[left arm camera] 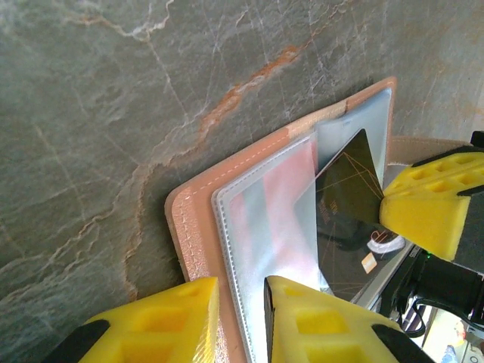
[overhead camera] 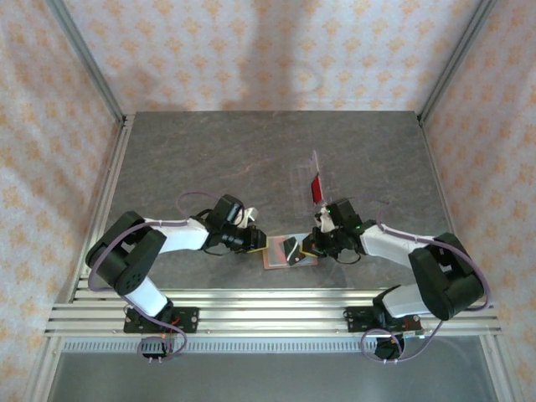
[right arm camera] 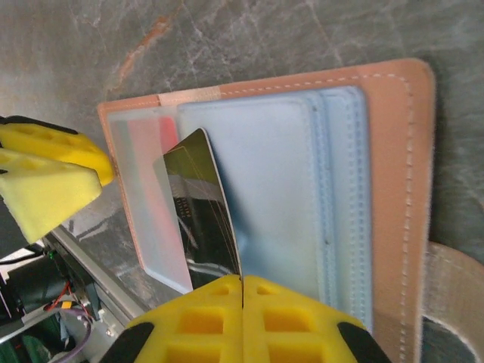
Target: Put the credit cards into the card holder
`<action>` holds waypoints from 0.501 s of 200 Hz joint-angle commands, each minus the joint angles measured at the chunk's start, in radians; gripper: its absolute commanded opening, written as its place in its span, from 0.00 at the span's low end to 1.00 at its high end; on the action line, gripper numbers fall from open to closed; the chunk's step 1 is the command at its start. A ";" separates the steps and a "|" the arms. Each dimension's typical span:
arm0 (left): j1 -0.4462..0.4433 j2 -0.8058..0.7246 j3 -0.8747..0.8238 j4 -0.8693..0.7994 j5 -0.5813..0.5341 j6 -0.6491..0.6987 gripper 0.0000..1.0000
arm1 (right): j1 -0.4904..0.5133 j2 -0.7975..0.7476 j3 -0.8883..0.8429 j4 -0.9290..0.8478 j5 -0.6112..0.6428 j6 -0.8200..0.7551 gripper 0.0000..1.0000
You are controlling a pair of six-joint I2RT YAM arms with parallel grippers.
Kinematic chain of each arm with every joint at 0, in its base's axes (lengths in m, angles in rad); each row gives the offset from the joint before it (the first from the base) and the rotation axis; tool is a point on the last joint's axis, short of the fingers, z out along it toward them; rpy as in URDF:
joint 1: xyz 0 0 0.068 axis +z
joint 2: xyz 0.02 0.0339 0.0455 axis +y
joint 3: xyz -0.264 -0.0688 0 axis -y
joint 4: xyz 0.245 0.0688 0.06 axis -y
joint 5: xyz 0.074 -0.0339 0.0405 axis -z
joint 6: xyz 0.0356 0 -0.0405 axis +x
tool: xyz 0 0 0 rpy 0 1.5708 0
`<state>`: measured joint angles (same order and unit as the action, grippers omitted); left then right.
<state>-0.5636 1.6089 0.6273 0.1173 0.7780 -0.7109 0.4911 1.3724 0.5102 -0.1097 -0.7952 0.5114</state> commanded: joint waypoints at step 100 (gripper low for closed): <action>-0.012 0.030 0.015 -0.006 -0.002 0.011 0.22 | 0.127 -0.070 -0.056 0.126 0.266 0.138 0.02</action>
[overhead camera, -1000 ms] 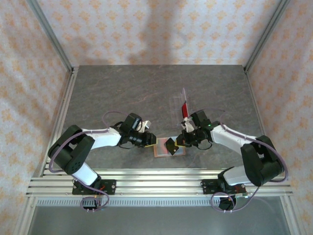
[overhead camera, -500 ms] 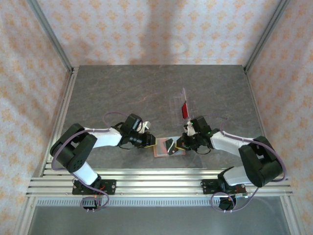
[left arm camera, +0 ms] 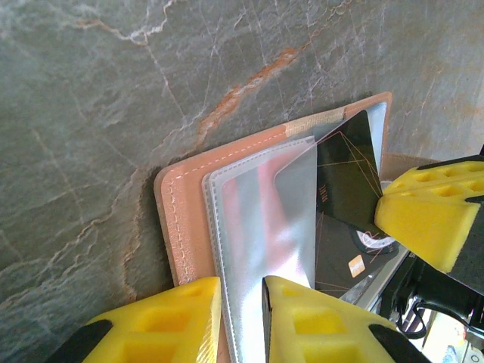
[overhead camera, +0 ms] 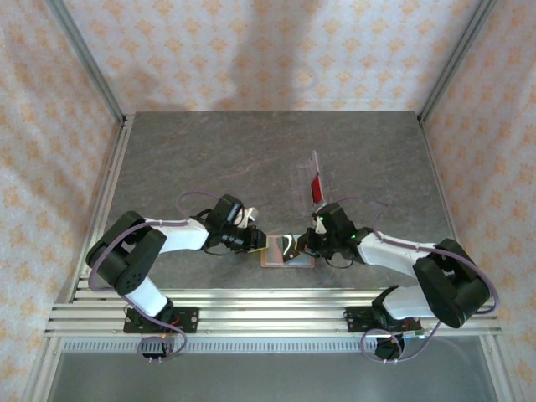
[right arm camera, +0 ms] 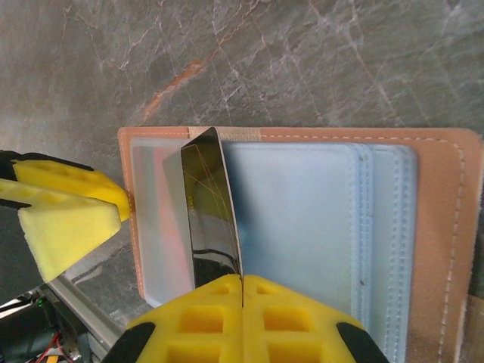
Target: Put the credit cards into the card holder
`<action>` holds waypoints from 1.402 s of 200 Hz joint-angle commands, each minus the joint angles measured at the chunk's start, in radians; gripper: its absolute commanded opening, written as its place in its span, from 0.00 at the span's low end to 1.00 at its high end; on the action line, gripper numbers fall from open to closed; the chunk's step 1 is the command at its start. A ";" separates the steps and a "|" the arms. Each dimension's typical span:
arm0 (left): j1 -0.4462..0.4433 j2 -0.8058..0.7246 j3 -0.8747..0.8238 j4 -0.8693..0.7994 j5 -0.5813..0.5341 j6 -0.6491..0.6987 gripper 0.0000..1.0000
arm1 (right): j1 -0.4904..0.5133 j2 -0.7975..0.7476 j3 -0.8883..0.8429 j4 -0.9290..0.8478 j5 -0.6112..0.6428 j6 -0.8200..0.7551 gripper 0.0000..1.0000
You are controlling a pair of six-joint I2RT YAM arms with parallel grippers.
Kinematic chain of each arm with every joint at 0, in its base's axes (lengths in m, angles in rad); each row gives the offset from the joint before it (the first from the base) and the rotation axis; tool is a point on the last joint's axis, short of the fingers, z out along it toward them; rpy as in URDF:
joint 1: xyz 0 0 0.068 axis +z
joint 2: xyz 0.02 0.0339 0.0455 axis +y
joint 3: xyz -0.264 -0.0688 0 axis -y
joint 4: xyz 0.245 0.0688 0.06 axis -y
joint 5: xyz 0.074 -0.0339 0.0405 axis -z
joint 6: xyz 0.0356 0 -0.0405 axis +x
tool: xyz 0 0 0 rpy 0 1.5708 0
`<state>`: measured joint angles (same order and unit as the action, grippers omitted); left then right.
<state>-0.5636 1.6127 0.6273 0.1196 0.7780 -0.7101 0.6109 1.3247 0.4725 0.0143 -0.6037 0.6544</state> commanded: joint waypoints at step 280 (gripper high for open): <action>-0.012 0.024 -0.026 0.050 -0.001 -0.014 0.20 | 0.237 0.225 0.214 0.003 0.135 0.054 0.22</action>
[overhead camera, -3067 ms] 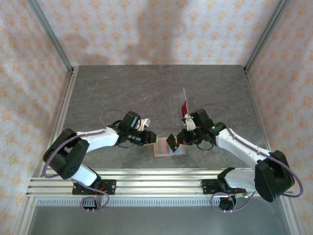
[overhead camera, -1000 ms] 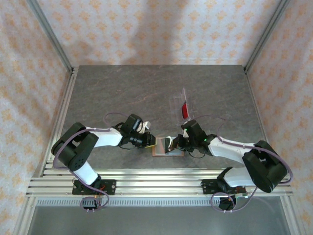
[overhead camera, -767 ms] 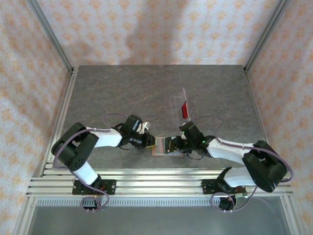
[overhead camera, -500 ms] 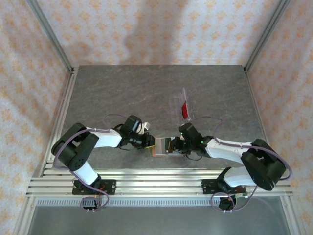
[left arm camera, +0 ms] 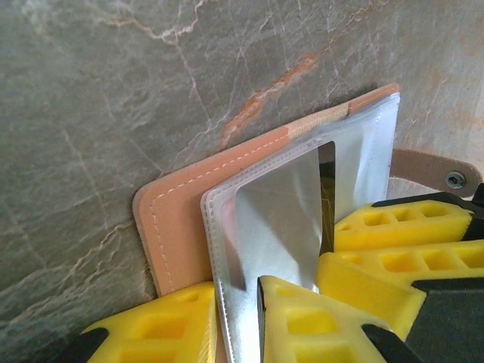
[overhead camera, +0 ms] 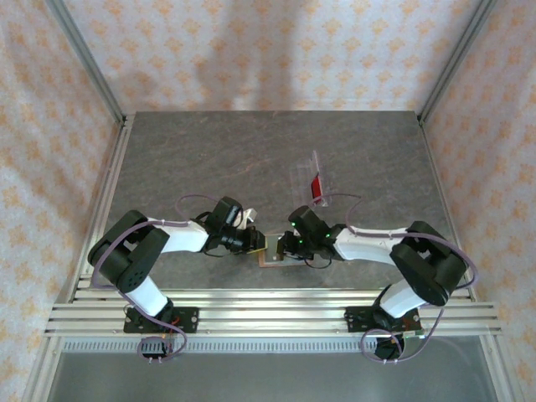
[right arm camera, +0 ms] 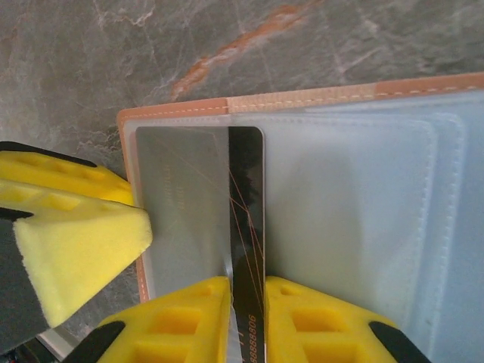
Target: Put the credit cards into the card holder
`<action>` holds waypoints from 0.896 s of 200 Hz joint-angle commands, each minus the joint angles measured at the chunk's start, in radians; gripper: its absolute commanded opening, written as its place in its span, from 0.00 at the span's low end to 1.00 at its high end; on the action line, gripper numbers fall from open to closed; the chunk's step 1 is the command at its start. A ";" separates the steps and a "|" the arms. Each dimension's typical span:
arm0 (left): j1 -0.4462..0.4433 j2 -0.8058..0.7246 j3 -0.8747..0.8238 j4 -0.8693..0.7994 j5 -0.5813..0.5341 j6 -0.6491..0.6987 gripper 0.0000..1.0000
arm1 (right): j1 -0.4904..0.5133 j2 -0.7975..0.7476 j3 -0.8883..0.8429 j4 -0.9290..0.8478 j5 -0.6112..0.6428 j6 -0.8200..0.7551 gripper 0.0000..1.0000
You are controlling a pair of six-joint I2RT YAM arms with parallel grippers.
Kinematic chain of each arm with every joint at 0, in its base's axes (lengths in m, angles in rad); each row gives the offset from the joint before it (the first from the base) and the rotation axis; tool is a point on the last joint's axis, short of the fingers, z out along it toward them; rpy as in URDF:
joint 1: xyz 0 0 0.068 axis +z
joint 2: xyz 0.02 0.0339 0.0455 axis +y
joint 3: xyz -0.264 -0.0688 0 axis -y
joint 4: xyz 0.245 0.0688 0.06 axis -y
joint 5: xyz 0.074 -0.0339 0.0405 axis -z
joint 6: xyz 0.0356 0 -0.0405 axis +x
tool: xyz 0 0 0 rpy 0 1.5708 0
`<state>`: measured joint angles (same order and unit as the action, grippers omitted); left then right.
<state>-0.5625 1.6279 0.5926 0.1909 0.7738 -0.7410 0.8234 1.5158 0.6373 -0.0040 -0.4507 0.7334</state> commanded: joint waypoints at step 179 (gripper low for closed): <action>-0.002 -0.080 0.033 -0.177 -0.082 0.102 0.18 | 0.027 -0.060 0.116 -0.219 0.139 -0.144 0.20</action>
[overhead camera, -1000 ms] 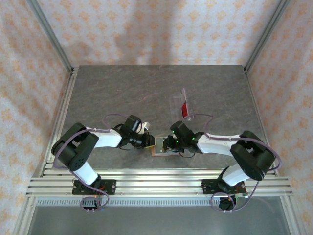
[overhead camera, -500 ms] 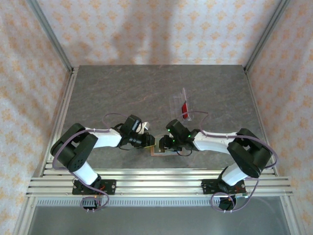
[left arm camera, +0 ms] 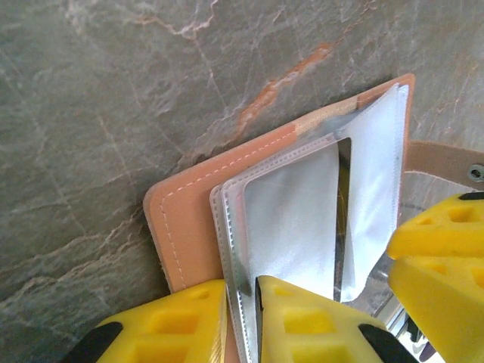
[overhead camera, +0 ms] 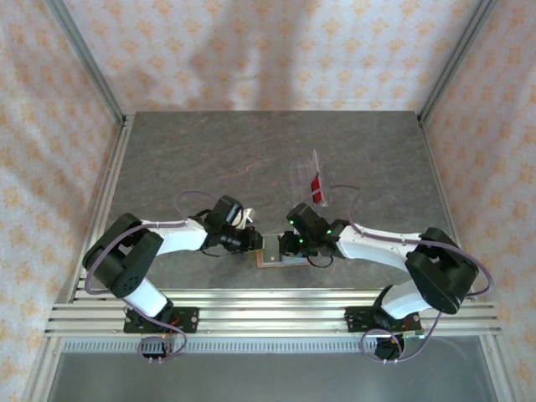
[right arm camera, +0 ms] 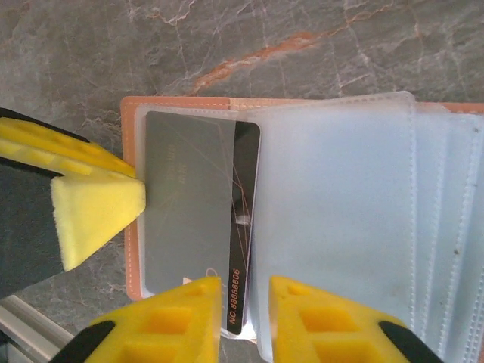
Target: Put the credit cards into the card holder
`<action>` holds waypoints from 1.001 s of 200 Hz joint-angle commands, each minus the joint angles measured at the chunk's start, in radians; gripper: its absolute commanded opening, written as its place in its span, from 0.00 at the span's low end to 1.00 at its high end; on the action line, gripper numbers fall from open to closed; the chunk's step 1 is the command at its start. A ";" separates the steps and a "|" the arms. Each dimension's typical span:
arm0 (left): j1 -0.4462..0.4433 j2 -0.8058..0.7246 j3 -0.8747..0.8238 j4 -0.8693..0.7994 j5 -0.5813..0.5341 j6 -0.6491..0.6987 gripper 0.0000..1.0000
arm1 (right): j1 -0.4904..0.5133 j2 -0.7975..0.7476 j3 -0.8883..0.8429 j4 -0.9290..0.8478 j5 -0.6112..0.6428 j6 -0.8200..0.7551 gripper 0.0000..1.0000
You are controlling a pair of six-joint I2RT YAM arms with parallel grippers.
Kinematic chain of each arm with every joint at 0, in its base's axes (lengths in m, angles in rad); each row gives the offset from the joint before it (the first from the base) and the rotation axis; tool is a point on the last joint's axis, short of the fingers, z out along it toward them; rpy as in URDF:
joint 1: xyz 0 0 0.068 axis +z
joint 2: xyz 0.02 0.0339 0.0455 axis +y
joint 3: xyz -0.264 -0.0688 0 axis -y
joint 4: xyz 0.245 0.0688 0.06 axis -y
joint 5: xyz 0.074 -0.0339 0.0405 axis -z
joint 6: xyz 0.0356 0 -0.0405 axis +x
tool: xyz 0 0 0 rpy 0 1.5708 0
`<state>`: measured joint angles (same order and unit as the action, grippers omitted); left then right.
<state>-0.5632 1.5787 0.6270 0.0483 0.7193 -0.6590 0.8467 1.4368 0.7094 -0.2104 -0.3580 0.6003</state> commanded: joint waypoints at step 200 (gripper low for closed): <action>0.013 -0.033 -0.038 -0.057 -0.076 0.056 0.01 | 0.004 0.183 0.130 0.029 -0.024 -0.031 0.15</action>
<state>-0.5556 1.5314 0.5755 0.0036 0.6556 -0.6262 0.8467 1.5978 0.8055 -0.1940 -0.3553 0.5846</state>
